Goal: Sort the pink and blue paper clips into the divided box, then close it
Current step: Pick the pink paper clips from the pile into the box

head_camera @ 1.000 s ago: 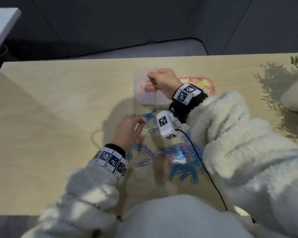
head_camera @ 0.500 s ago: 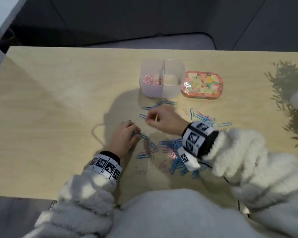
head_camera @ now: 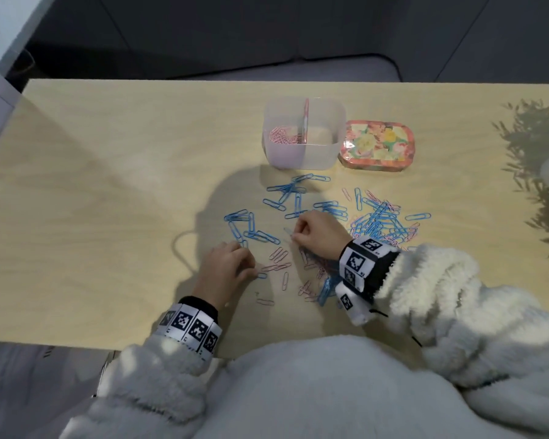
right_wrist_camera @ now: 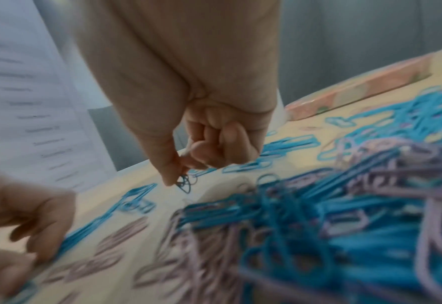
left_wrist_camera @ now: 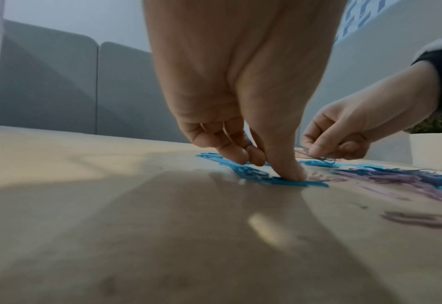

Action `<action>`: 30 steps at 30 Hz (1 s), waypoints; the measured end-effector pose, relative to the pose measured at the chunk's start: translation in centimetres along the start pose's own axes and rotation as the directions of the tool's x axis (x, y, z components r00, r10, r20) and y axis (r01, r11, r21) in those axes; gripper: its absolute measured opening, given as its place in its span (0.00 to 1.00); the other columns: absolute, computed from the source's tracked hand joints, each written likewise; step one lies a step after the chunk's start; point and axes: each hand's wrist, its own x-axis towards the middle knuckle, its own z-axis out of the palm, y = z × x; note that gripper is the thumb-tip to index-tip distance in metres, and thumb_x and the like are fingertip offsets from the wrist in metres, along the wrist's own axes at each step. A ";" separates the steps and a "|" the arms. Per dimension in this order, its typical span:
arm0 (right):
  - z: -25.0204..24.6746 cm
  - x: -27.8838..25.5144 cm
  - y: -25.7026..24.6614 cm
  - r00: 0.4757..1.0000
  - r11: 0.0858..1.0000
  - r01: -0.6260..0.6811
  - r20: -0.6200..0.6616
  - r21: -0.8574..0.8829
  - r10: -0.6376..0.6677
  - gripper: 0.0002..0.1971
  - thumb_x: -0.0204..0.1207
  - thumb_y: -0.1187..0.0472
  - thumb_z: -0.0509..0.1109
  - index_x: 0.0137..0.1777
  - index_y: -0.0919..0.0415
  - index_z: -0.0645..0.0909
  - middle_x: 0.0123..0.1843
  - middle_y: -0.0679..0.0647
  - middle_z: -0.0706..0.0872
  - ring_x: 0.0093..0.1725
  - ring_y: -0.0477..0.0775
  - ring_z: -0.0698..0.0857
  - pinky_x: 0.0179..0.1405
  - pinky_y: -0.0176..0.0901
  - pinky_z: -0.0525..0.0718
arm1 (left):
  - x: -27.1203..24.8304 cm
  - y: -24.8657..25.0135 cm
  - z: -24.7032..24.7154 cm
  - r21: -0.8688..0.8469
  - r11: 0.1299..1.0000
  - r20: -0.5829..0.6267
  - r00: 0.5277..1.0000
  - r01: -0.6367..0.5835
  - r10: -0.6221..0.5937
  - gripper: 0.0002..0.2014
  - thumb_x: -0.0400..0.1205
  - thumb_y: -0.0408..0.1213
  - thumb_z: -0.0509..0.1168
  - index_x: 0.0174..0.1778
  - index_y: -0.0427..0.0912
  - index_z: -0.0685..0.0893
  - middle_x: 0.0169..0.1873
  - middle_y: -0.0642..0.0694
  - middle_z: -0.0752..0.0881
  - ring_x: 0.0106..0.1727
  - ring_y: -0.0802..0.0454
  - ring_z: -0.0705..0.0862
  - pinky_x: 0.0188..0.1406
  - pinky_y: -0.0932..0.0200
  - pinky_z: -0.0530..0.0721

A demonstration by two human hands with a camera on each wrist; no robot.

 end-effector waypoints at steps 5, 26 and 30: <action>-0.6 -0.8 -0.1 0.981 0.966 0.144 -0.095 -0.214 -0.168 0.09 0.77 0.62 0.62 0.54 0.62 0.79 0.55 0.58 0.83 0.56 0.59 0.80 0.51 0.49 0.77 | -0.2 -0.8 -0.2 0.046 0.999 -0.087 0.996 -0.017 0.021 0.06 0.70 0.43 0.72 0.36 0.45 0.86 0.35 0.45 0.84 0.39 0.40 0.81 0.41 0.50 0.76; -0.5 -5.3 3.8 0.955 0.971 0.165 -0.217 -0.175 -0.202 0.10 0.74 0.60 0.69 0.53 0.61 0.85 0.50 0.58 0.86 0.55 0.60 0.78 0.53 0.55 0.79 | 0.4 4.9 1.9 0.061 0.982 -0.043 0.982 -0.181 0.184 0.09 0.78 0.44 0.64 0.46 0.43 0.83 0.43 0.45 0.83 0.47 0.45 0.79 0.50 0.49 0.76; 0.1 -4.0 2.5 0.987 0.944 0.120 -0.062 -0.307 -0.146 0.11 0.74 0.58 0.68 0.54 0.59 0.84 0.52 0.57 0.83 0.58 0.60 0.75 0.56 0.54 0.76 | 2.8 6.2 1.8 0.073 0.980 -0.066 0.980 -0.185 0.190 0.09 0.80 0.46 0.63 0.49 0.45 0.83 0.44 0.45 0.83 0.48 0.45 0.79 0.48 0.48 0.77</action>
